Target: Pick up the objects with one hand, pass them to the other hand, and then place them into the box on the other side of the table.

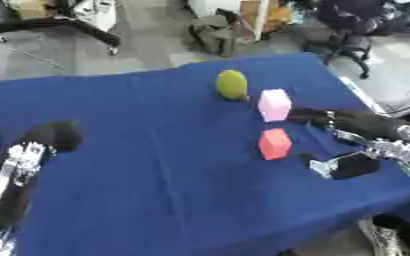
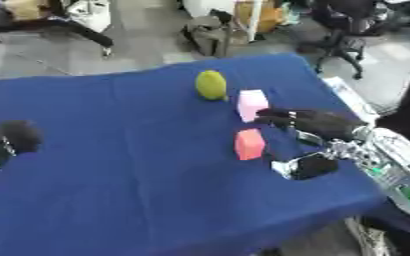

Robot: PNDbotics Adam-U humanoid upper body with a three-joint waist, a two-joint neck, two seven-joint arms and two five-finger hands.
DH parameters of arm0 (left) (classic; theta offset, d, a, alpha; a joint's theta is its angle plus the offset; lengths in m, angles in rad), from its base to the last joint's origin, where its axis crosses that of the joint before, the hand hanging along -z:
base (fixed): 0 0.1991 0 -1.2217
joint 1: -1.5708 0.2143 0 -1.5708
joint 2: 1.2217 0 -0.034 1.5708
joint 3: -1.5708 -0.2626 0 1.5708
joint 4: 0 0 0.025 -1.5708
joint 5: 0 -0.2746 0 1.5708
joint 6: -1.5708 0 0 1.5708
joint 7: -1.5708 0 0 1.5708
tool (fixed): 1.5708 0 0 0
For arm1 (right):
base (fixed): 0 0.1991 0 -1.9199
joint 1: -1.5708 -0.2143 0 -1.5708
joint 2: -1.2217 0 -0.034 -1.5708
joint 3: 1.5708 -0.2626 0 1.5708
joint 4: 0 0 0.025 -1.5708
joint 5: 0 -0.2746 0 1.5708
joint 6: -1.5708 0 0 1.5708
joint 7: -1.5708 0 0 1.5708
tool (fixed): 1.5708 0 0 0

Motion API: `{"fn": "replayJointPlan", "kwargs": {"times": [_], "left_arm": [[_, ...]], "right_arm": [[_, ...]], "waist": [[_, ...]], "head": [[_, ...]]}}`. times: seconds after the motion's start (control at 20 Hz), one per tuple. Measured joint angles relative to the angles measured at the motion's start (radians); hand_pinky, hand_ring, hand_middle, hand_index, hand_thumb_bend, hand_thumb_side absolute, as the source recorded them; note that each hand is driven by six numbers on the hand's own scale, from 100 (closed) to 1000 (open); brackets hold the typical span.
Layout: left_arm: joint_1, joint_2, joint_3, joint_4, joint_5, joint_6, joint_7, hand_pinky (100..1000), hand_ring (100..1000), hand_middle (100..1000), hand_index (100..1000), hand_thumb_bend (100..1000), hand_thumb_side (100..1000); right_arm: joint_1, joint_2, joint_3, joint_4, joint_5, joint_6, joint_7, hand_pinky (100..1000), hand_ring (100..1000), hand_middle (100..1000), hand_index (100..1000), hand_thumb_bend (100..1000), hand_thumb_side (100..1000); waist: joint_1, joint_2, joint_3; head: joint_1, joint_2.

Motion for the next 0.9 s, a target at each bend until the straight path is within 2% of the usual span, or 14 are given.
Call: {"fn": "replayJointPlan", "kwargs": {"times": [0.2, 0.3, 0.6, 0.9], "left_arm": [[-0.01, 0.0, 0.0, -0.006, 0.0, -0.002, -0.002, 760, 707, 642, 784, 125, 963], [-0.014, 0.0, 0.0, -0.01, 0.0, -0.002, -0.003, 760, 707, 642, 784, 127, 962], [-0.034, 0.0, 0.0, -0.018, 0.0, -0.004, -0.007, 759, 708, 642, 784, 127, 963], [-0.044, 0.0, 0.0, -0.024, 0.0, -0.002, -0.012, 759, 708, 642, 784, 127, 963]], "right_arm": [[-0.032, -0.006, 0.001, 0.044, -0.033, 0.004, 0.0, 840, 883, 1000, 1000, 100, 747], [-0.054, -0.006, 0.007, 0.081, -0.047, 0.008, 0.002, 836, 879, 1000, 1000, 100, 800], [-0.118, -0.006, 0.021, 0.201, -0.069, 0.006, 0.011, 830, 871, 1000, 1000, 100, 839], [-0.176, -0.002, 0.032, 0.313, -0.07, 0.002, 0.014, 825, 864, 1000, 1000, 100, 866]], "waist": [[0.0, 0.01, 0.008], [0.0, 0.015, 0.011], [0.0, 0.036, 0.03], [0.0, 0.044, 0.041]], "head": [[0.027, 0.0], [0.047, 0.0], [0.092, 0.0], [0.099, 0.0]]}}
